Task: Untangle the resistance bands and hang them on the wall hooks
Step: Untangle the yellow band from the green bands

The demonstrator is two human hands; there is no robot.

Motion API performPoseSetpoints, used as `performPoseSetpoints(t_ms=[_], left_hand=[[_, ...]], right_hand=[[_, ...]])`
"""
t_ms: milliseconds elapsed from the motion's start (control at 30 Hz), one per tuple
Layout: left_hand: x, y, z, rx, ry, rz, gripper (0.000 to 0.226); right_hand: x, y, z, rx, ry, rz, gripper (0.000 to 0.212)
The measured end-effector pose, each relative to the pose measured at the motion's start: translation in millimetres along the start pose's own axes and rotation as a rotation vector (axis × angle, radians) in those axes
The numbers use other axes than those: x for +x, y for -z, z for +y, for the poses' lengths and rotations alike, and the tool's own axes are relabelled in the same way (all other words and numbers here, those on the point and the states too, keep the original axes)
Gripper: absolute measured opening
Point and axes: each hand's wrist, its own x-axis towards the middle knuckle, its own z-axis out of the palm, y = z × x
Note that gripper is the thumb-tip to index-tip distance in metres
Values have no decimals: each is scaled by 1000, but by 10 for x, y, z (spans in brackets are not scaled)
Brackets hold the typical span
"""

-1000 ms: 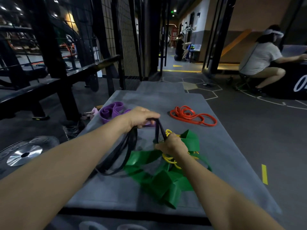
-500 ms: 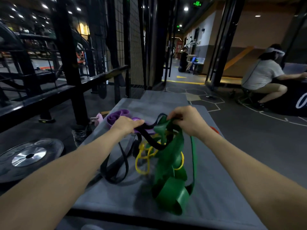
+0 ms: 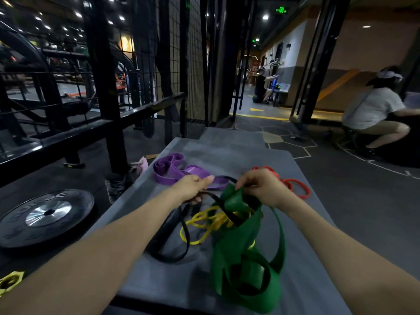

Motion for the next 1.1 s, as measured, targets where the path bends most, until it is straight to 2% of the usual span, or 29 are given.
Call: performPoseSetpoints(t_ms=[67,100,167,200,300,367,433,467,567,633,700,767,833,900,967,1033,1100], left_hand=[[26,-111,83,72,-62,15,40],[78,-125,101,79,-69,34,41],[152,-131,102,136,-40,-22,27],[174,-109,81,173,-22,-41,22],[209,-123,-152,300,57,-40,35],[171,-80,-354,367,150,-1,38],[176,22,-543,347,205,56,37],[190,86,-623,306,233,105,36],[200,192,-736,233,255,193,28],[178,148,-750,187,239,203,21],[187,51,-781,157,196,209,33],[189,-51,-821,96,156,227,34],[196,-109,-845,50,120,241,34],[209,-152,-882,23,79,226,34],[210,-174,-960,-21,55,195,33],[169,-191,-1070,-30,40,190,34],[57,-205,-1112,-38,51,199,34]], right_hand=[[38,-101,-3,-32,40,-56,41],[55,-131,-18,-7,52,-52,40],[58,-122,-45,129,44,29,37],[54,-88,-47,228,34,109,38],[96,100,99,612,-43,423,48],[128,219,298,749,-126,635,57],[60,276,524,654,-262,767,55],[-9,269,642,487,-336,760,48],[-297,70,995,-149,-526,491,24],[-405,-75,1110,-373,-670,234,26],[-391,-138,1081,-508,-692,28,32],[-284,-159,967,-536,-575,29,37],[-141,-207,740,-442,-401,124,41],[-9,-341,508,-324,-243,146,38],[68,-557,360,-233,-155,37,41],[75,-810,339,-167,-175,-149,65],[28,-1034,427,-183,-198,-286,76]])
